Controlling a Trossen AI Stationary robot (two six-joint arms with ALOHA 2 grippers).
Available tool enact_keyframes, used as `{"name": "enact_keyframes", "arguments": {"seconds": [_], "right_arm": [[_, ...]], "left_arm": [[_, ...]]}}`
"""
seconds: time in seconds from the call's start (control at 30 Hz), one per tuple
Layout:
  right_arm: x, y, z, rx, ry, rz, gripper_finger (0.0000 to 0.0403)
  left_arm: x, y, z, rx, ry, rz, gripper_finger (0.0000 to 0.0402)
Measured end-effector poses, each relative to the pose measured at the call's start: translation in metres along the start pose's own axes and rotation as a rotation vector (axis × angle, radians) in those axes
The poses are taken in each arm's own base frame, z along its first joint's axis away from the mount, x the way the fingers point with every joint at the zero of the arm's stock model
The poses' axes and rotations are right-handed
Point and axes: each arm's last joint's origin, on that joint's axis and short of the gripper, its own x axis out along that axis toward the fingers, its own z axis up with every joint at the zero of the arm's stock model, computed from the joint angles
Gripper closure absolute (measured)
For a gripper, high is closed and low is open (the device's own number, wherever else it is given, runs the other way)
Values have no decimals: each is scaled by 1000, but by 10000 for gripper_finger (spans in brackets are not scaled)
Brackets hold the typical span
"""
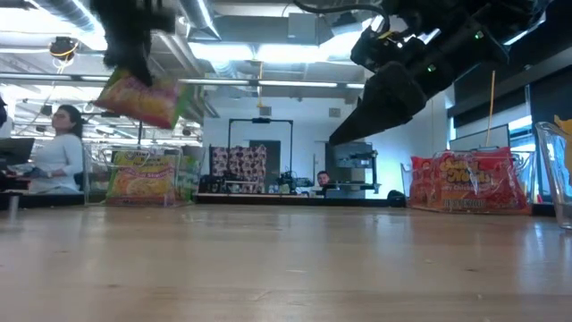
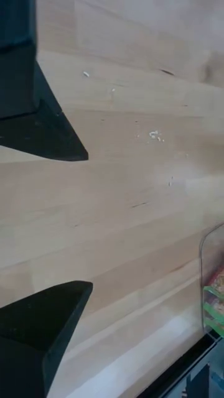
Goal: Sort Maruchan noodles
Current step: Put the green noodle pack into the top left transparent bin
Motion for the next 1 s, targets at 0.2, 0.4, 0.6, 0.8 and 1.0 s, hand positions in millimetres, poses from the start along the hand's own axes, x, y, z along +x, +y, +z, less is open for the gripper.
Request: {"name": "enact_keyframes", "arguments": {"seconds": [0.2,0.4,0.6,0.8,1.0], "right_arm": [[0,0,0,-7,-1,-9,102],[0,-1,0,-8,-2,-18,102],[0,0,0,-8,-1,-18,102],[0,0,0,-9,0,-18,102],[0,0,0,-9,0,-18,102]], "left_arm": [[45,-17,-16,31,82,36,394],[81,-38,-24,18,44,-96,394],[94,-45,-33,-18,54,-152,393],[100,-49,-37,-39,64,-195,392],[107,-54,-43,-57,62,-236,367]]}}
